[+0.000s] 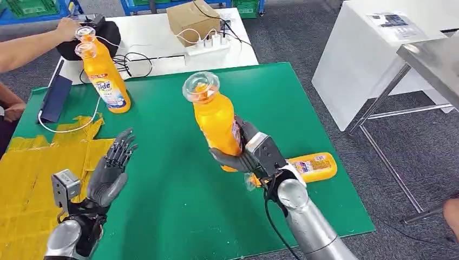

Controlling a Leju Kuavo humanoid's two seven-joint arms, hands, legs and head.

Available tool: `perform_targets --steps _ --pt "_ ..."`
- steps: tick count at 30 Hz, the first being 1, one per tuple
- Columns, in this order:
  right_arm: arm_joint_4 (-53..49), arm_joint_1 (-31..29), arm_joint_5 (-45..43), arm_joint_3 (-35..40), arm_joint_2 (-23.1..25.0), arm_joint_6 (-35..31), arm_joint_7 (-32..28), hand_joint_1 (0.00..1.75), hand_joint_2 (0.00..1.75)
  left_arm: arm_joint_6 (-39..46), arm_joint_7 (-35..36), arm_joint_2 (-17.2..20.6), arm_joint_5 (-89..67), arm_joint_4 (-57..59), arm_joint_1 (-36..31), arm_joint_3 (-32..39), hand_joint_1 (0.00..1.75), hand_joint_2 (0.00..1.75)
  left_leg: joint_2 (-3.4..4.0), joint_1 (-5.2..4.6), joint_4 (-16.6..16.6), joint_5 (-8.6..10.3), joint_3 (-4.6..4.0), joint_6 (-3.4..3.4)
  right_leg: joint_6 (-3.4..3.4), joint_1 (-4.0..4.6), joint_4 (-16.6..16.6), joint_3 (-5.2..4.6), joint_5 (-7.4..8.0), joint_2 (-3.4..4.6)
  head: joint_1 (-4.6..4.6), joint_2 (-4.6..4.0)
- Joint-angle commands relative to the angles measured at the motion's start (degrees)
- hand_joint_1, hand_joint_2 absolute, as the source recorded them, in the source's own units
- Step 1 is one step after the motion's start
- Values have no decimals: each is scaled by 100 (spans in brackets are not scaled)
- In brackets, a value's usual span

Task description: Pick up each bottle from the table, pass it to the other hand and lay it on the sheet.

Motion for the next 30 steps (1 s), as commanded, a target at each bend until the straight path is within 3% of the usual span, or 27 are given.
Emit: perform_targets --steps 1,7,16,29,30 --pt "1683 -958 186 595 814 -32 270 175 175 368 170 -251 134 -80 -491 -1102 0 175 -30 2 4 -4 14 19 -13 0 5 13 -3 17 0 0" --pt "1823 -998 230 725 837 -7 326 175 175 379 154 -216 163 -61 -504 -1132 0 175 -25 2 -4 -2 16 13 -10 1 0 14 -5 9 0 0" --pt "3279 -1133 437 1762 1417 -144 267 175 175 398 161 -304 337 88 -732 -1305 0 175 -35 5 -7 -4 24 14 -12 4 -3 24 -7 6 2 0" --pt "3393 -984 716 2442 1449 -173 275 175 175 377 184 -352 479 282 -840 -1217 0 175 -69 5 -5 -8 30 24 -15 3 -3 35 -18 -10 0 0" --pt "3383 -987 752 2493 1452 -166 279 175 175 378 184 -354 478 297 -849 -1216 0 175 -43 5 -5 -4 19 14 -11 4 -3 19 -12 -6 0 0"
